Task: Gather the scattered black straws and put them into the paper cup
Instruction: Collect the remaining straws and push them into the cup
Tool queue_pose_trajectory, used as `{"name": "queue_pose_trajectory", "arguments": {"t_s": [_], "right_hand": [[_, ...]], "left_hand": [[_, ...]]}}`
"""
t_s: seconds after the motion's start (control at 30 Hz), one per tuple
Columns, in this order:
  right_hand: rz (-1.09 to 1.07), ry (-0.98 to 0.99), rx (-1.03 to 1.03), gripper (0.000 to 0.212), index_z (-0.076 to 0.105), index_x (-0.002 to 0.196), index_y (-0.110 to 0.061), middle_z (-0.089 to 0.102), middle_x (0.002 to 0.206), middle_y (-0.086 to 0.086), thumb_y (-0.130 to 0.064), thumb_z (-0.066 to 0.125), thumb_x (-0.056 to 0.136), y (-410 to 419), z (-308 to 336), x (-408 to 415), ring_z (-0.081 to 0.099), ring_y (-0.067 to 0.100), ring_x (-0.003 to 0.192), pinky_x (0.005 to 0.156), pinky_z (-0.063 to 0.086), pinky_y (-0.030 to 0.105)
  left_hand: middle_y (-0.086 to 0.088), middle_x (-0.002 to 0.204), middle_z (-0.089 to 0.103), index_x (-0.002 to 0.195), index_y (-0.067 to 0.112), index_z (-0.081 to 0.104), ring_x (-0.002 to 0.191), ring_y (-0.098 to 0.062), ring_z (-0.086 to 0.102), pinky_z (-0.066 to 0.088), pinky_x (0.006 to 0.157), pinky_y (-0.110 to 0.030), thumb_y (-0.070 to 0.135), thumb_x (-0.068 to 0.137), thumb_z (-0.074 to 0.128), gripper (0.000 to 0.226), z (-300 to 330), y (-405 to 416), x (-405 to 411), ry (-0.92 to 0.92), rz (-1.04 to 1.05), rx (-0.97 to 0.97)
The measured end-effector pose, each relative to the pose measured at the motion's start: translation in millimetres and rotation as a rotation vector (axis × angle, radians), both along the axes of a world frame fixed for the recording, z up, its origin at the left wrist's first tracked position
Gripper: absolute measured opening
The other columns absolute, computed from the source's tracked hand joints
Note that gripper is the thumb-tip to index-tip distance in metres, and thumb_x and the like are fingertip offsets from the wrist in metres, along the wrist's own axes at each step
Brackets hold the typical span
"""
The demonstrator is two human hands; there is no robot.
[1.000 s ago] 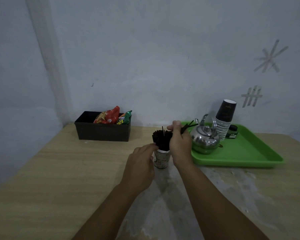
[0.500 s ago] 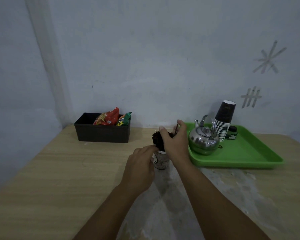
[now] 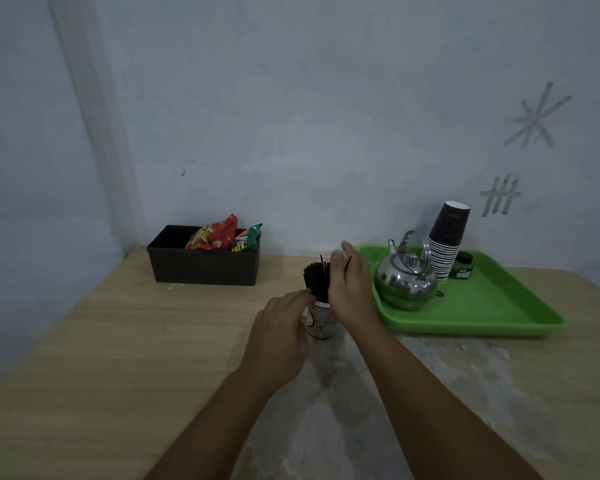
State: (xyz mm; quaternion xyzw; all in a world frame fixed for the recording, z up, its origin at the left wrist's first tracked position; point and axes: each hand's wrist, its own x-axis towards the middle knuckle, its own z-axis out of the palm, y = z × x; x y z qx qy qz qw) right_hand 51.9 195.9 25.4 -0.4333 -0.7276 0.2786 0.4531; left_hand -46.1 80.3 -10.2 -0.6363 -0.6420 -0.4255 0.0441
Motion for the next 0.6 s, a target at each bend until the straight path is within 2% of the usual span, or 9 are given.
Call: {"name": "queue_pose_trajectory", "arguments": {"t_s": [0.1, 0.17, 0.27, 0.37, 0.43, 0.5, 0.53, 0.6], "right_hand": [[-0.002, -0.052, -0.049, 0.071, 0.02, 0.153, -0.022, 0.024, 0.158, 0.011, -0.063, 0.029, 0.096, 0, -3, 3, 0.023, 0.026, 0.145, 0.117, 0.024, 0.045], [0.001, 0.01, -0.067, 0.079, 0.015, 0.154, -0.022, 0.019, 0.161, 0.009, -0.065, 0.038, 0.093, -4, 1, 4, 0.022, 0.024, 0.146, 0.115, 0.024, 0.04], [-0.026, 0.138, -0.001, 0.088, 0.015, 0.154, -0.024, 0.024, 0.158, 0.005, -0.068, 0.051, 0.086, -11, 7, 8, 0.029, 0.02, 0.143, 0.113, 0.028, 0.035], [0.011, 0.173, 0.153, 0.08, 0.021, 0.152, -0.029, 0.031, 0.15, -0.006, -0.071, 0.043, 0.087, -18, 4, 17, 0.037, 0.015, 0.137, 0.11, 0.035, 0.037], [0.06, 0.055, 0.251, 0.071, 0.033, 0.15, -0.024, 0.036, 0.151, -0.003, -0.067, 0.033, 0.093, -18, -6, 21, 0.035, 0.015, 0.14, 0.114, 0.032, 0.039], [0.087, -0.105, 0.282, 0.074, 0.046, 0.144, -0.018, 0.039, 0.153, 0.006, -0.068, 0.024, 0.094, -19, -17, 23, 0.031, 0.019, 0.144, 0.115, 0.03, 0.046], [0.085, -0.14, 0.269, 0.078, 0.046, 0.144, -0.017, 0.036, 0.156, 0.007, -0.07, 0.021, 0.093, -20, -22, 24, 0.028, 0.02, 0.146, 0.116, 0.028, 0.047], [0.063, -0.081, 0.255, 0.078, 0.034, 0.151, -0.018, 0.026, 0.16, 0.006, -0.07, 0.025, 0.093, -26, -27, 26, 0.018, 0.016, 0.149, 0.12, 0.023, 0.043]], "left_hand": [[0.014, 0.128, 0.056, 0.123, 0.031, 0.051, 0.103, -0.014, 0.052, 0.047, 0.084, -0.039, 0.003, 0.083, 0.049, 0.049, 0, -1, -1, 0.002, -0.003, 0.005], [0.013, 0.128, 0.056, 0.123, 0.03, 0.051, 0.104, -0.014, 0.052, 0.047, 0.085, -0.038, 0.004, 0.084, 0.049, 0.047, 1, -1, -1, 0.003, -0.001, 0.008], [0.013, 0.128, 0.056, 0.124, 0.031, 0.051, 0.102, -0.015, 0.052, 0.046, 0.084, -0.038, 0.005, 0.085, 0.048, 0.046, 2, -2, 1, -0.003, -0.009, 0.004], [0.012, 0.13, 0.055, 0.126, 0.03, 0.051, 0.103, -0.016, 0.052, 0.046, 0.086, -0.037, 0.004, 0.085, 0.049, 0.048, 2, -3, 1, -0.003, -0.009, 0.003], [0.013, 0.131, 0.054, 0.127, 0.03, 0.05, 0.103, -0.015, 0.052, 0.045, 0.087, -0.036, 0.004, 0.085, 0.049, 0.049, 1, -3, 0, -0.004, -0.015, 0.001], [0.015, 0.131, 0.053, 0.128, 0.032, 0.048, 0.101, -0.013, 0.051, 0.045, 0.085, -0.036, 0.004, 0.085, 0.048, 0.051, 2, -4, 1, -0.005, -0.025, 0.001], [0.016, 0.131, 0.053, 0.128, 0.033, 0.047, 0.1, -0.013, 0.051, 0.045, 0.084, -0.036, 0.005, 0.085, 0.047, 0.052, 3, -4, 1, -0.005, -0.03, -0.001], [0.016, 0.134, 0.051, 0.129, 0.033, 0.047, 0.104, -0.012, 0.051, 0.045, 0.086, -0.034, 0.006, 0.085, 0.047, 0.051, 3, -6, 1, -0.009, -0.042, -0.001]]}}
